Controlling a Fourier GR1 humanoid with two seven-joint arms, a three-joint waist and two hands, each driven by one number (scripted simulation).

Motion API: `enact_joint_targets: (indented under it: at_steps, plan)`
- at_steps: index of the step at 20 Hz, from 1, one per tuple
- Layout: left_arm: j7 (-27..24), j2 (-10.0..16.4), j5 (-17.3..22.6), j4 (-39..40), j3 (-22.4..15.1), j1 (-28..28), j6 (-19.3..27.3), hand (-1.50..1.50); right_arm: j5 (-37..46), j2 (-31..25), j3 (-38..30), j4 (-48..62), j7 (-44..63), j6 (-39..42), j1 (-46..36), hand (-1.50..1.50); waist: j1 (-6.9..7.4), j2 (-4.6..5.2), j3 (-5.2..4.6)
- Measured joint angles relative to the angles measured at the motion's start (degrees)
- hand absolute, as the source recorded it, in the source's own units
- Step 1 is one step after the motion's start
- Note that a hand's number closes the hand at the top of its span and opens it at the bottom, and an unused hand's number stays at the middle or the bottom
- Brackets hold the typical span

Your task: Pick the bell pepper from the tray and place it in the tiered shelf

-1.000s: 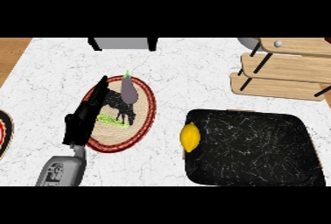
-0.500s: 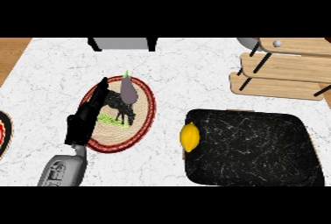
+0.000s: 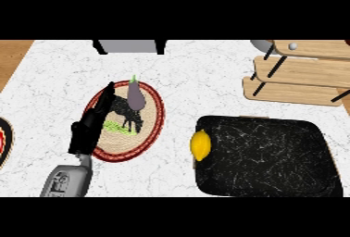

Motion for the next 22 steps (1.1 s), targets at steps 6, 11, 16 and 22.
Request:
enact_joint_targets:
  at_steps: [6, 11, 16, 22]
  plan:
    - [-0.1, 0.0, 0.3, -0.9, 0.3, 0.8, 0.1, 0.00, -4.7, -5.4, -7.5, -6.4, 6.2, 1.7, 2.6, -1.50, -0.69, -0.17, -0.02]
    - [1.2, 0.7, 0.8, -2.3, 0.9, 1.4, -0.4, 0.00, -9.8, -11.2, -14.5, -10.1, 13.6, 9.1, 8.5, -1.50, -1.28, -0.30, -0.01]
    - [0.6, 1.0, 0.9, -3.0, 1.2, 3.0, -0.3, 0.00, -17.0, -15.7, -24.1, -14.0, 16.8, 19.9, 18.6, -1.50, -2.05, -0.43, 0.01]
    - [0.5, 0.6, 0.6, -2.9, 1.0, 3.1, 0.0, 0.00, -26.9, -19.7, -38.2, -13.5, 12.9, 33.6, 30.5, -1.50, -2.36, -0.40, 0.04]
